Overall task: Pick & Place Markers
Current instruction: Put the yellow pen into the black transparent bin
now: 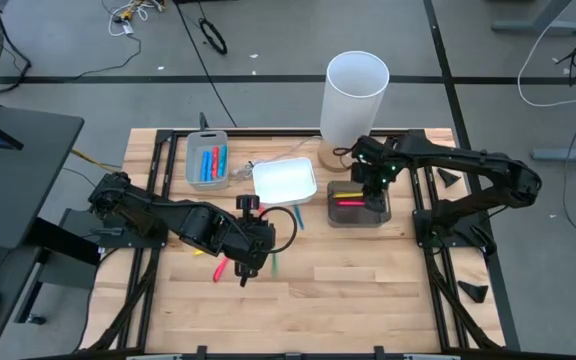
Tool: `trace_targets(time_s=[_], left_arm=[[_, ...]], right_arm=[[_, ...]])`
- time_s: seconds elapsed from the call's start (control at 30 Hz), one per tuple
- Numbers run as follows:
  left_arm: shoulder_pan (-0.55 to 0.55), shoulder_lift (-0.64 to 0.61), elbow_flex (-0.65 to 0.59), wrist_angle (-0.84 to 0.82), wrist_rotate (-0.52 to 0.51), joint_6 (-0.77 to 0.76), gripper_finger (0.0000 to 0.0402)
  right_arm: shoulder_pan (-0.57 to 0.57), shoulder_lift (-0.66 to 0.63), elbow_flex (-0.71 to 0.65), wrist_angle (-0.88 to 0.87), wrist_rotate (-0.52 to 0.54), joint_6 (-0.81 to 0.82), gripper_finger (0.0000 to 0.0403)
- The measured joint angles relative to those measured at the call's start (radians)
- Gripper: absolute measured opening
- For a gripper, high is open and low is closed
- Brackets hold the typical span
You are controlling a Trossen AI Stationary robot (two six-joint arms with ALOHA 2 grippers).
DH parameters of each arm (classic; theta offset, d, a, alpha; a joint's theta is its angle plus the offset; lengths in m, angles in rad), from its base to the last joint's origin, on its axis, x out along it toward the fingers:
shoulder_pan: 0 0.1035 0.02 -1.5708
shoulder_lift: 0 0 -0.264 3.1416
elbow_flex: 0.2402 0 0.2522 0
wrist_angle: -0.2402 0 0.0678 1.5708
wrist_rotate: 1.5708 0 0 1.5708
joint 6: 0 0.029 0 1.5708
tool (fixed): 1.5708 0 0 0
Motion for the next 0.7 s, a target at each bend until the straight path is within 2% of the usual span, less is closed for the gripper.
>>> trace_targets(time_s=[0.27, 0.37, 0.5, 0.7], left_arm=[[0.000, 0.000, 0.000, -0.010, -0.001, 0.006, 0.0071], [-0.001, 0.000, 0.000, -0.010, -0.035, 0.005, 0.0071], [0.000, 0.000, 0.000, -0.010, -0.096, -0.011, 0.0071], [0.000, 0.000, 0.000, -0.011, -0.078, -0.005, 0.0071]], right_arm=[[0.130, -0.107, 0.024, 0.240, -0.004, 0.211, 0.0169], [0.196, -0.141, 0.025, 0.373, -0.001, 0.303, 0.0169], [0.303, -0.160, 0.025, 0.568, 0.073, 0.385, 0.0169], [0.484, -0.152, 0.026, 0.816, 0.278, 0.402, 0.0169]])
